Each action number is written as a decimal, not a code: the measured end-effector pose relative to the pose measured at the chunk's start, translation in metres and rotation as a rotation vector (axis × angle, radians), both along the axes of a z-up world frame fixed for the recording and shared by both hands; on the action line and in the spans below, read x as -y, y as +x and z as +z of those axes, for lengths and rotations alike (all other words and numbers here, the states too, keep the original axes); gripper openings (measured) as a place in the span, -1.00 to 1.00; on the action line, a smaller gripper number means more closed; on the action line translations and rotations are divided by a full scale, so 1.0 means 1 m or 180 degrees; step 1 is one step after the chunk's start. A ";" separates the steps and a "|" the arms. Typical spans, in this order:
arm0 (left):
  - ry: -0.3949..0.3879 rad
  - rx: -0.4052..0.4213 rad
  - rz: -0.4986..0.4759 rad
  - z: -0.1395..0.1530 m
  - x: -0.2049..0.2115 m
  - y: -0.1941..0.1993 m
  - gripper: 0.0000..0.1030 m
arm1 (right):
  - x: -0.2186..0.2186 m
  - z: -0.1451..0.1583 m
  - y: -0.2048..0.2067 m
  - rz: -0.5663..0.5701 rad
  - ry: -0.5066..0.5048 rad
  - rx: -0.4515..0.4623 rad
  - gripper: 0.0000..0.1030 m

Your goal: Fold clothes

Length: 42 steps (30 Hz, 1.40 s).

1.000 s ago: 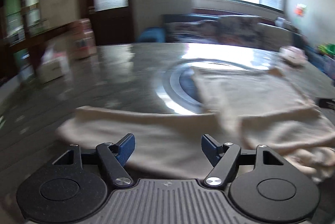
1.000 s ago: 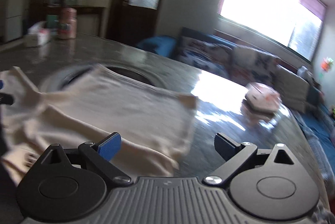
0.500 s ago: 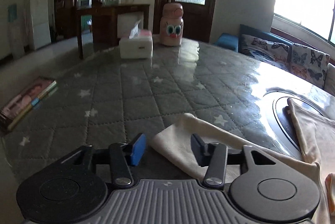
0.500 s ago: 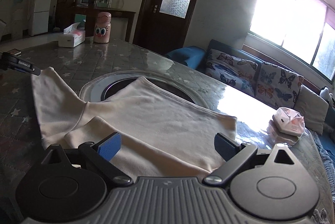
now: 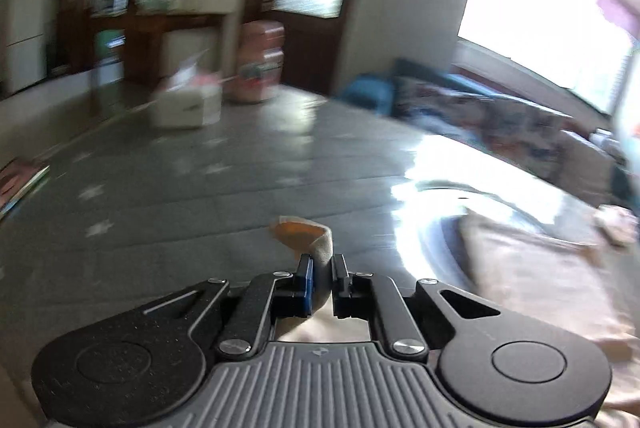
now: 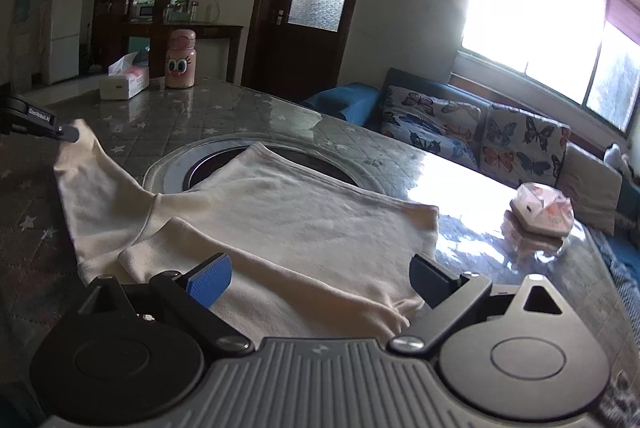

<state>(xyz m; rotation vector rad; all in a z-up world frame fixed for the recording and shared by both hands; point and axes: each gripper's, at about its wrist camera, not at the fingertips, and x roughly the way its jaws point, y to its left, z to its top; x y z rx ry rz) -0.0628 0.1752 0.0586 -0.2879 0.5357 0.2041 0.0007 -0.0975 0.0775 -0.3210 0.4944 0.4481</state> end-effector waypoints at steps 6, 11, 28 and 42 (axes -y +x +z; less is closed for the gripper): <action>-0.0146 0.0190 -0.0966 0.027 0.076 0.009 -0.82 | 0.022 0.000 -0.001 -0.0159 0.0183 -0.0056 0.88; -0.0191 0.0287 -0.1581 0.035 0.138 0.023 -0.82 | 0.044 -0.003 -0.003 -0.0330 0.0276 -0.0103 0.86; -0.0056 -0.0067 -0.2308 -0.012 0.174 0.011 -0.49 | 0.064 -0.005 0.004 -0.0413 0.0548 -0.0368 0.36; 0.0249 -0.0184 -0.1737 -0.023 0.091 -0.016 -0.44 | 0.028 -0.041 0.039 -0.0271 0.0344 -0.0842 -0.66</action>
